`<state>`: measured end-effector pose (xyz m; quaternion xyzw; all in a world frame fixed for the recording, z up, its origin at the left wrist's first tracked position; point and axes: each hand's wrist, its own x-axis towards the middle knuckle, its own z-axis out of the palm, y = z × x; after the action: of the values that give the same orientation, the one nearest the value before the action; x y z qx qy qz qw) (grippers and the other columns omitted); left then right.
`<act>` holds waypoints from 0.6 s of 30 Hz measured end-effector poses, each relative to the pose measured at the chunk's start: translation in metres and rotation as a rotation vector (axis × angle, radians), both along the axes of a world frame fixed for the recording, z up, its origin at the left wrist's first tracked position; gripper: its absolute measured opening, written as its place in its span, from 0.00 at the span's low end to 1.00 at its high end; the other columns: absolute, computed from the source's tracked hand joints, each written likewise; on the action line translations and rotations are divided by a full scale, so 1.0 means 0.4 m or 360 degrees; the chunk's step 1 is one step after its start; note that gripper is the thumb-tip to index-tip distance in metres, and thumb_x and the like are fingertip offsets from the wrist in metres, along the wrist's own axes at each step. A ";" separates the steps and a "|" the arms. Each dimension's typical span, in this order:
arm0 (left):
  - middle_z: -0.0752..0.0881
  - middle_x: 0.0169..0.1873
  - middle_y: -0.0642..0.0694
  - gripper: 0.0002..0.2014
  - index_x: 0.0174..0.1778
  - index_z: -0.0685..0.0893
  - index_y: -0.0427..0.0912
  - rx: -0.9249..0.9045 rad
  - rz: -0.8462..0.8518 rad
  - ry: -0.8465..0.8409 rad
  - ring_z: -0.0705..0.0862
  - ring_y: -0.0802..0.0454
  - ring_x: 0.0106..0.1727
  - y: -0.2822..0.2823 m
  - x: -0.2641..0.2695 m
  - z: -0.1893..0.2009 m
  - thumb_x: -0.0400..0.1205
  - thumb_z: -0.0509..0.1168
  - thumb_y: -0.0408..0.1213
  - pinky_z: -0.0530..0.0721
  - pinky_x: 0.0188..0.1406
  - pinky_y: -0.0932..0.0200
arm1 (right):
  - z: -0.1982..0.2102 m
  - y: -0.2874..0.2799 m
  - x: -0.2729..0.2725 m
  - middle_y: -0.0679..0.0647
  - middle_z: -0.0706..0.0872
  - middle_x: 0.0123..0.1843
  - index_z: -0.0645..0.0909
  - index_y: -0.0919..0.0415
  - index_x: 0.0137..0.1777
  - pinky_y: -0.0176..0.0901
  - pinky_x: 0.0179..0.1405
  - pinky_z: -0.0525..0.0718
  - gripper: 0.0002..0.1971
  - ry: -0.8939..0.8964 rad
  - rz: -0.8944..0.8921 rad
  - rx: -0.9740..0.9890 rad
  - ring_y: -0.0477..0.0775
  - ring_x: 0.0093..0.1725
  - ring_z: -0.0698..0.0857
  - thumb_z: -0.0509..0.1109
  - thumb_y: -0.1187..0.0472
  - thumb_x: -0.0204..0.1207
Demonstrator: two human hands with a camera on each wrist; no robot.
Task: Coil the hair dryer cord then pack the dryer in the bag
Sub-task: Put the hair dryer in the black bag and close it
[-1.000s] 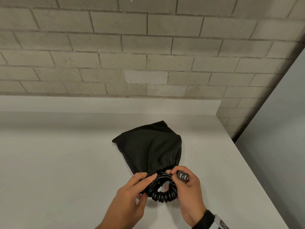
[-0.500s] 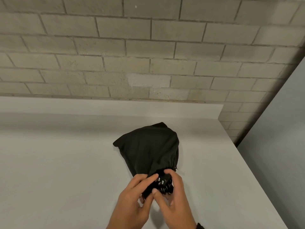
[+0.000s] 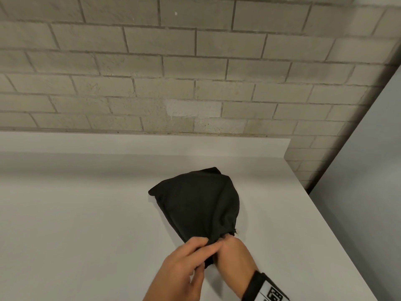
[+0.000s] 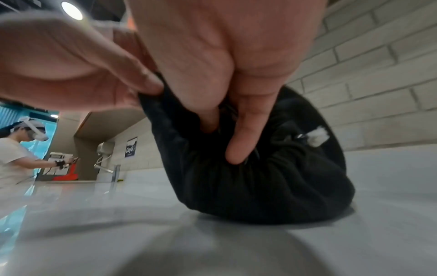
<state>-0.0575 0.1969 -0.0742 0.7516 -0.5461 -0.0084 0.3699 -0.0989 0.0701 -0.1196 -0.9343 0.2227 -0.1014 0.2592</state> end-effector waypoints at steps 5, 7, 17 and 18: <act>0.76 0.56 0.65 0.28 0.65 0.80 0.61 -0.0027 -0.0078 -0.0112 0.74 0.76 0.50 -0.007 -0.003 0.022 0.70 0.72 0.33 0.72 0.52 0.87 | 0.030 0.090 0.017 0.37 0.87 0.38 0.86 0.64 0.48 0.25 0.37 0.79 0.19 -0.0111 -0.0422 0.0331 0.34 0.40 0.84 0.63 0.48 0.84; 0.75 0.56 0.65 0.29 0.68 0.75 0.63 0.0024 -0.0130 -0.0161 0.77 0.72 0.49 -0.004 -0.008 0.026 0.72 0.69 0.35 0.74 0.50 0.86 | 0.111 0.136 0.062 0.65 0.86 0.61 0.79 0.78 0.62 0.42 0.43 0.84 0.17 0.0270 -0.0580 0.0351 0.59 0.57 0.80 0.51 0.70 0.88; 0.66 0.61 0.83 0.41 0.63 0.67 0.88 0.0188 0.0032 0.0116 0.74 0.76 0.62 0.038 0.036 -0.029 0.77 0.73 0.31 0.74 0.58 0.82 | 0.125 0.027 0.012 0.62 0.84 0.48 0.79 0.73 0.61 0.30 0.46 0.78 0.12 0.0736 0.0049 0.0126 0.63 0.58 0.85 0.59 0.75 0.81; 0.68 0.61 0.82 0.42 0.62 0.69 0.88 0.0172 0.0058 0.0174 0.75 0.75 0.63 0.049 0.043 -0.032 0.76 0.74 0.29 0.74 0.58 0.82 | 0.118 0.009 -0.009 0.60 0.83 0.49 0.79 0.68 0.60 0.32 0.47 0.77 0.11 0.0593 0.0506 0.0262 0.61 0.56 0.84 0.59 0.69 0.82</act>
<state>-0.0403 0.2166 -0.0870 0.7787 -0.5099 -0.0721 0.3583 -0.1025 0.0737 -0.0724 -0.9359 0.1245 0.1330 0.3015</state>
